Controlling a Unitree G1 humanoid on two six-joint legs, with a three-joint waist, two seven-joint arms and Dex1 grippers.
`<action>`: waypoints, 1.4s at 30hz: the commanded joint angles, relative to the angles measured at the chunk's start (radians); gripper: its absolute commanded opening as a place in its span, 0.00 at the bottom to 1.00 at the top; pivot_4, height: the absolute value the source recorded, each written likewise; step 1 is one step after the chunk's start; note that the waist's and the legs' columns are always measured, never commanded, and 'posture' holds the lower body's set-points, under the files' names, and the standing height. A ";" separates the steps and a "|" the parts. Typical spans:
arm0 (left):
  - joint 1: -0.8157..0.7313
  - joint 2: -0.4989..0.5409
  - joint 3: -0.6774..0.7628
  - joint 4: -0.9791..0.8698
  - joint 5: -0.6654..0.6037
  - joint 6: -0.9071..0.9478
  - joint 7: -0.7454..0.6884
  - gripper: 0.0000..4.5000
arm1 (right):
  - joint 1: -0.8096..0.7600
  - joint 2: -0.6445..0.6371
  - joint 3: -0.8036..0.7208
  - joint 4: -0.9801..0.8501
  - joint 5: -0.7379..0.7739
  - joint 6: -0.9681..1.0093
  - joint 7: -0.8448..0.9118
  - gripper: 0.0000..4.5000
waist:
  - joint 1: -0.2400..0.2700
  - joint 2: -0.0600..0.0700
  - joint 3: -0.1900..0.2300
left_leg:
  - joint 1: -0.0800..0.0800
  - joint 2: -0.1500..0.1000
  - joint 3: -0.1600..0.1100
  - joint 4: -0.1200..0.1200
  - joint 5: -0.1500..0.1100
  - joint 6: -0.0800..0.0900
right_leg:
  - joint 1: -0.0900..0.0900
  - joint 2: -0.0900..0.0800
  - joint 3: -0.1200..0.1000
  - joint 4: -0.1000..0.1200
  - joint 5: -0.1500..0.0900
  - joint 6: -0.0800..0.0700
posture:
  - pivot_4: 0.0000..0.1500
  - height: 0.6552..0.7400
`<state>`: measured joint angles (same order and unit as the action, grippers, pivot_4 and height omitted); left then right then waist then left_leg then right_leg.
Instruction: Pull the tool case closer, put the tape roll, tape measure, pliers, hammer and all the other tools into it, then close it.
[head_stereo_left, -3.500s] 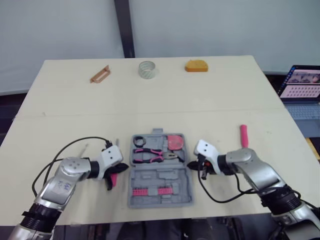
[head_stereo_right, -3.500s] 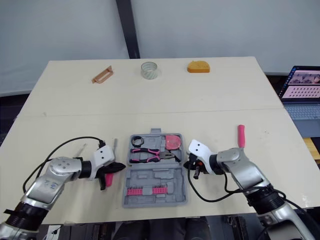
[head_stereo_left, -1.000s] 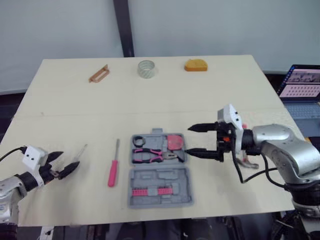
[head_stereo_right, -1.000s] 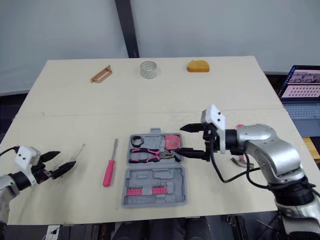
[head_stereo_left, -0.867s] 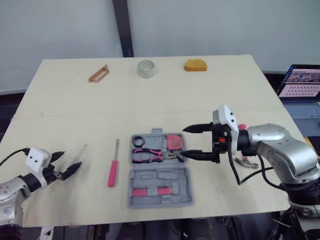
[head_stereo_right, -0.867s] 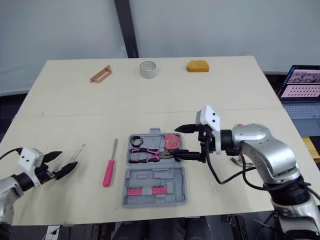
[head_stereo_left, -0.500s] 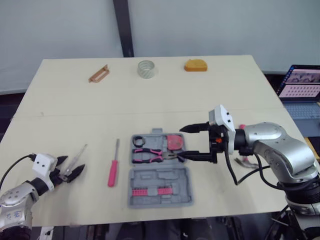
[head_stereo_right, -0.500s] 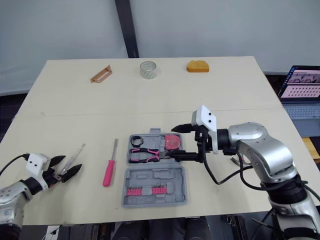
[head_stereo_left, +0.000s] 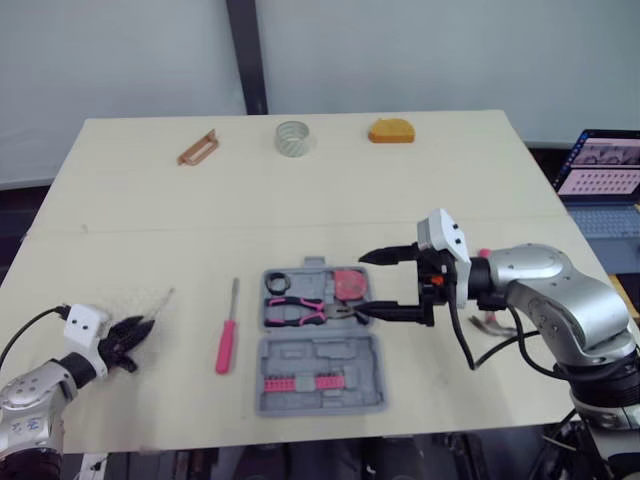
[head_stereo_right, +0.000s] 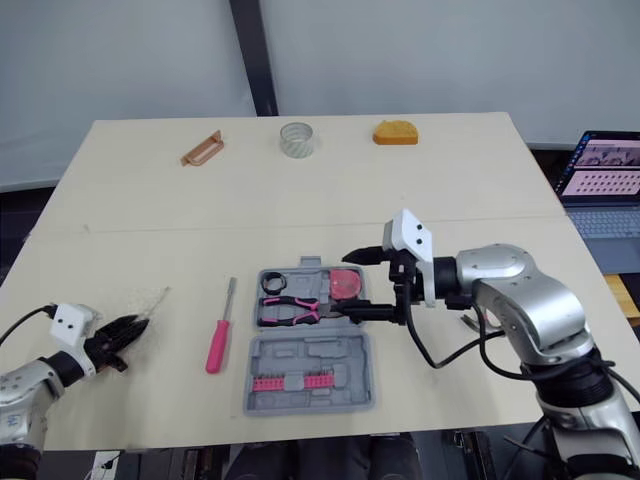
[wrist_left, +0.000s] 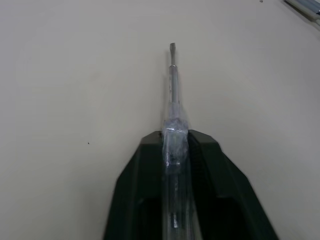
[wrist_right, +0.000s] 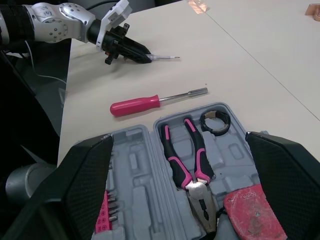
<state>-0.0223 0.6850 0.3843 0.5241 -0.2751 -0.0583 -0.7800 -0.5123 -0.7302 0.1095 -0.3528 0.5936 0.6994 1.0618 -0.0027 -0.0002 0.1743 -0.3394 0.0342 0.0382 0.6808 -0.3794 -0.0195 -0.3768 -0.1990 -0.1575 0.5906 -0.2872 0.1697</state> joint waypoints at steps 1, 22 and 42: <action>0.018 0.007 -0.002 0.016 0.005 0.002 -0.001 0.02 | -0.013 0.005 -0.024 -0.040 0.026 -0.006 0.003 1.00 | 0.000 0.000 0.000 | 0.000 0.000 0.000 0.000 0.000 0.000 | 0.000 0.000 0.000 0.000 0.000 0.000 | 1.00 1.00; -0.019 0.110 -0.013 -0.211 -0.036 0.107 -0.095 0.02 | 0.002 -0.016 -0.029 -0.070 0.041 -0.046 0.043 1.00 | 0.002 -0.004 0.002 | -0.001 0.000 -0.001 0.000 0.000 0.000 | 0.000 0.000 -0.001 0.000 0.000 0.000 | 1.00 1.00; -0.413 0.338 -0.549 -0.768 0.029 0.525 -0.470 0.02 | 0.167 -0.144 -0.014 -0.070 -0.076 -0.203 0.136 1.00 | 0.005 -0.004 0.005 | -0.004 0.000 0.000 0.001 0.000 0.000 | -0.002 0.001 0.000 -0.001 0.000 0.000 | 1.00 1.00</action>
<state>-0.4089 1.0143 -0.1513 -0.2133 -0.2680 0.4549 -1.2475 -0.3421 -0.8698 0.1079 -0.4055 0.5140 0.5131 1.1856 0.0018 -0.0040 0.1795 -0.3433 0.0345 0.0380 0.6821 -0.3796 -0.0196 -0.3784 -0.1983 -0.1578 0.5895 -0.2872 0.1697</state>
